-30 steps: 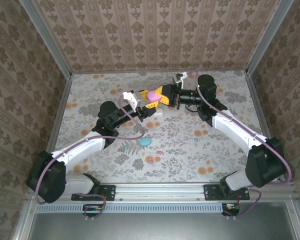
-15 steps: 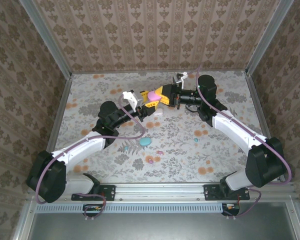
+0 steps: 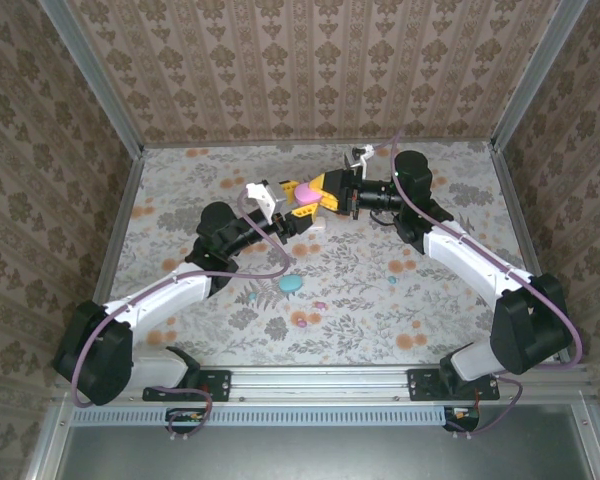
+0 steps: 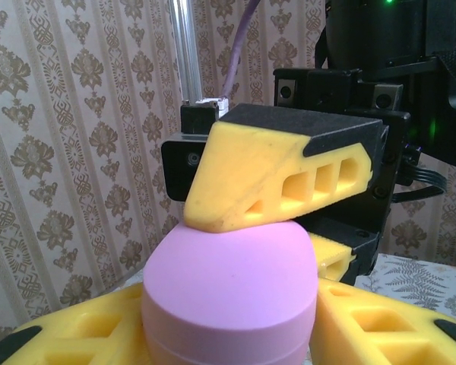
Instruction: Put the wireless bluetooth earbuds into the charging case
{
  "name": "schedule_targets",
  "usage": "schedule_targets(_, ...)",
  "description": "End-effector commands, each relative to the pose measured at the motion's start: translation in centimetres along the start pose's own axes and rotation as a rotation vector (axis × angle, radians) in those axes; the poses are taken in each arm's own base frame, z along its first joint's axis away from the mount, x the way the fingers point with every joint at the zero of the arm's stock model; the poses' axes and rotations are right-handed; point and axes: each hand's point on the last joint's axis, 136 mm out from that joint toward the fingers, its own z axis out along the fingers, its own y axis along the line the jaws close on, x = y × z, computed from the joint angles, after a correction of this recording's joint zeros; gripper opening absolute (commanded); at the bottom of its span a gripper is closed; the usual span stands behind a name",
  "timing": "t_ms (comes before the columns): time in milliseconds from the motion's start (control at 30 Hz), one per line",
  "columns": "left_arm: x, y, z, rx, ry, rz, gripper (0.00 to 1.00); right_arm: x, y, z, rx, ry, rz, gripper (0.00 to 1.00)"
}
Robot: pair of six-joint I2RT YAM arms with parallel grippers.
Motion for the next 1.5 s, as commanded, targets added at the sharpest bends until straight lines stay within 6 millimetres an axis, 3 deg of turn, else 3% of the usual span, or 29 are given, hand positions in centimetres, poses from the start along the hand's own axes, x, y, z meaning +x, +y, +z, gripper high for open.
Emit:
schedule_targets(0,-2.0,-0.6,0.4,0.040,-0.055,0.016,0.51,0.0,-0.5,0.3,0.002,0.004,-0.003,0.30)
schedule_targets(167,-1.8,-0.8,0.5,0.051,-0.047,0.016,0.48,0.0,0.0,0.3,-0.013,-0.002,0.000,0.30)
schedule_targets(300,-1.7,-0.7,0.4,0.047,-0.040,0.019,0.52,-0.1,0.9,0.2,-0.040,-0.004,-0.010,0.30)
schedule_targets(767,-1.7,-0.7,0.5,0.044,-0.039,0.020,0.46,0.0,0.9,0.3,-0.058,-0.004,-0.003,0.30)
schedule_targets(900,-1.8,-0.5,0.4,0.037,-0.043,0.024,0.42,0.0,0.4,0.0,-0.035,-0.009,0.002,0.37)
schedule_targets(1000,-1.9,-0.6,0.4,0.036,-0.044,0.023,0.41,-0.3,-0.1,-0.6,0.012,-0.035,-0.022,0.47)
schedule_targets(1167,-1.6,-0.7,0.4,0.045,-0.033,0.025,0.40,-0.7,-1.3,-3.5,0.215,-0.098,-0.195,0.58)
schedule_targets(1267,-1.5,-0.8,0.4,0.048,-0.028,0.025,0.40,-0.6,-1.3,-5.3,0.318,-0.129,-0.412,0.62)
schedule_targets(1467,-1.7,-0.8,0.5,0.054,-0.040,0.016,0.40,1.8,-0.3,-5.8,0.281,-0.046,-0.684,0.58)
